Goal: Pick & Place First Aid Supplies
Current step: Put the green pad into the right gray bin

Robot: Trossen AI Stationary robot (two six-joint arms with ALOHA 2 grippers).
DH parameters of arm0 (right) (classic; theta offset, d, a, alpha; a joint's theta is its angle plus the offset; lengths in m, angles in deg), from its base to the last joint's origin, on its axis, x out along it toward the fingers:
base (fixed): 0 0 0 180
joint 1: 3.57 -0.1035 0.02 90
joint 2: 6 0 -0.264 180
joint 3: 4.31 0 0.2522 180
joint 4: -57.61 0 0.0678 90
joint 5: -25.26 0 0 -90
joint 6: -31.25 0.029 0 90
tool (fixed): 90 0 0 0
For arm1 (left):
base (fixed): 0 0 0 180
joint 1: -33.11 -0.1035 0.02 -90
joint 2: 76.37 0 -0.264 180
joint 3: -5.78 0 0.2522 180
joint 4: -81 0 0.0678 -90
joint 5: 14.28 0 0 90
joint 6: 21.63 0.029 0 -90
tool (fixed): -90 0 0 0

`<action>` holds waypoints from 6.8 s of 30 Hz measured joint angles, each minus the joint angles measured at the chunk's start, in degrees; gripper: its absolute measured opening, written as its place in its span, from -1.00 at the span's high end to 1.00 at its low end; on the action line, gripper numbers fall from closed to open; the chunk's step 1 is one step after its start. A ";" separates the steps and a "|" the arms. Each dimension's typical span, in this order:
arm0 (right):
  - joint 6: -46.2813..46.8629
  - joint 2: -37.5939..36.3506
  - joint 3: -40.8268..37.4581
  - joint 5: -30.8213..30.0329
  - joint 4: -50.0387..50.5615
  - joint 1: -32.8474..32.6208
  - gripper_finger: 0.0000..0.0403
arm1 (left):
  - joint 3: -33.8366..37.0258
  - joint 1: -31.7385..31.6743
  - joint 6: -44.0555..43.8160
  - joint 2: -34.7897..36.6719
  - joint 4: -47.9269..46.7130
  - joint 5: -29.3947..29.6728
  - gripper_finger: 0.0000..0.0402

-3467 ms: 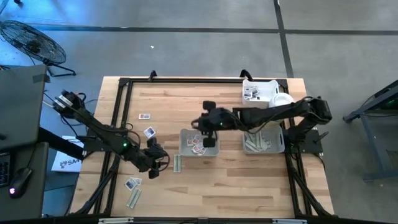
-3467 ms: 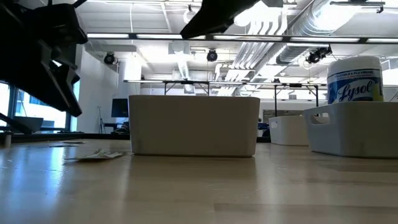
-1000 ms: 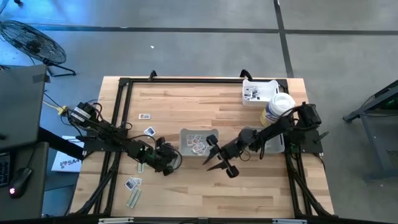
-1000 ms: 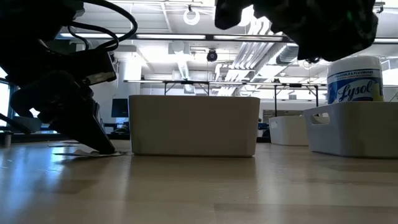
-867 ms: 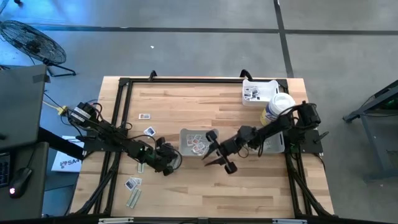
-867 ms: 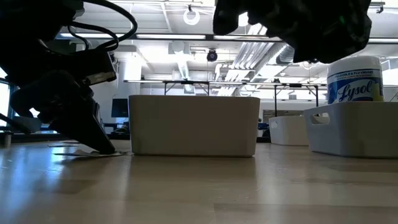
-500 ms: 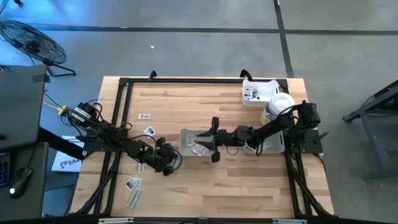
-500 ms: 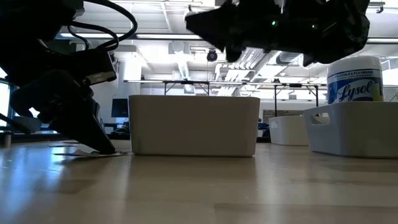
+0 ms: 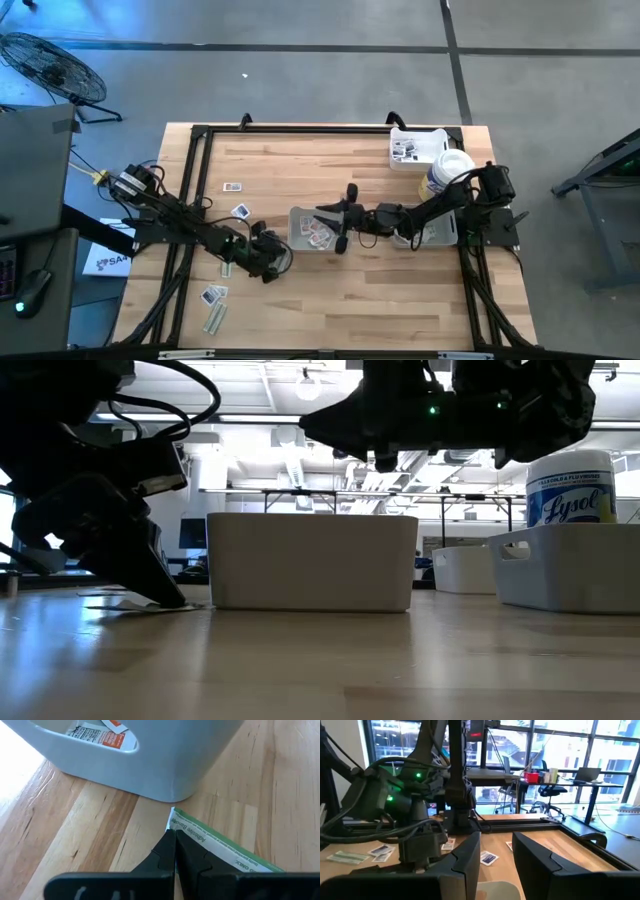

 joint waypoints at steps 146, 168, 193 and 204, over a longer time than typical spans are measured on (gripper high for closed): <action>45.60 -45.22 -2.04 10.26 122.78 -1.60 0.52 | -2.96 -7.54 31.02 29.88 3.19 15.61 0.21; 5.76 -45.20 -1.92 6.45 58.19 -2.69 0.53 | -3.02 -2.23 -21.90 31.55 -39.14 -24.50 0.21; 11.46 -45.20 -1.90 3.60 58.36 0.24 0.53 | -3.00 -9.81 0.54 22.38 -56.36 -34.40 0.21; 11.58 -45.20 -1.90 4.04 59.02 0.23 0.53 | -3.31 -9.79 6.10 13.01 -55.71 -32.83 0.29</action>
